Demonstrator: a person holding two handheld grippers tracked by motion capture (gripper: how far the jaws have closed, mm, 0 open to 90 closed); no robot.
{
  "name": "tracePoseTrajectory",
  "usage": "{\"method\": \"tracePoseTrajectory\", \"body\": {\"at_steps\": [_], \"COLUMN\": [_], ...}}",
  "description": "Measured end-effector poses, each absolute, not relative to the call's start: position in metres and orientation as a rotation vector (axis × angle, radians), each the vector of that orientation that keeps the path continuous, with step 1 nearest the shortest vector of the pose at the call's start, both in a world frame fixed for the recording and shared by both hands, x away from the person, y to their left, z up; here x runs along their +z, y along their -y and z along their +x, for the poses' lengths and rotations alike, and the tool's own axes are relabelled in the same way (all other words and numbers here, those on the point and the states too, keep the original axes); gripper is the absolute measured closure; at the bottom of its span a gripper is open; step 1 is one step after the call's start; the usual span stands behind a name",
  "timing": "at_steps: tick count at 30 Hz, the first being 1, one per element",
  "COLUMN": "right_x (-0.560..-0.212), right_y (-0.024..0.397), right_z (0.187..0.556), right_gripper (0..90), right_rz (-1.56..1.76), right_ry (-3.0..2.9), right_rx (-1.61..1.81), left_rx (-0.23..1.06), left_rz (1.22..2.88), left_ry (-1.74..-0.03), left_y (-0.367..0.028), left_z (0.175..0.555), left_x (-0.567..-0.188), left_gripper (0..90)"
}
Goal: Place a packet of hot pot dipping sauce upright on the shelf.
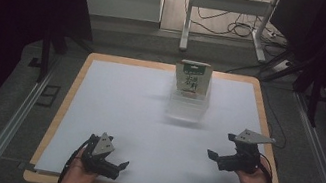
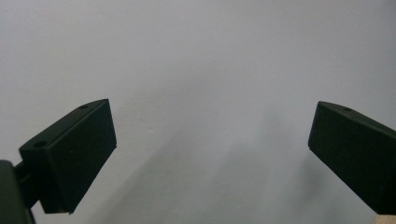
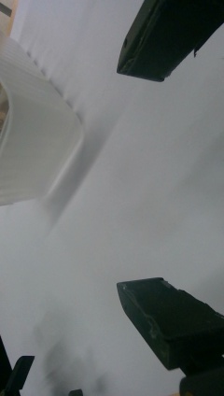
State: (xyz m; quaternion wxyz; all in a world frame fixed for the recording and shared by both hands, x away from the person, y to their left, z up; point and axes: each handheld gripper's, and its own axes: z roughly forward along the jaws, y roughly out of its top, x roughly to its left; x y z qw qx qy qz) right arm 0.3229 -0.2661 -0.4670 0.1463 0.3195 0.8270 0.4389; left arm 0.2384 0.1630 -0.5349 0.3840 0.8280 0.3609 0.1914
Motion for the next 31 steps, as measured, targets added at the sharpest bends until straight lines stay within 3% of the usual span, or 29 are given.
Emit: {"method": "tracePoseTrajectory", "body": {"at_steps": [31], "right_x": [-0.501], "right_y": [0.285], "right_z": [0.304], "right_gripper": [0.0], "right_rz": [0.975], "right_ry": [-2.485], "right_rx": [1.101], "left_rx": [0.488], "left_rz": [2.119], "left_ry": [-0.918], "left_y": [-0.162], "left_z": [0.239], "left_x": [-0.536], "left_gripper": [1.0]}}
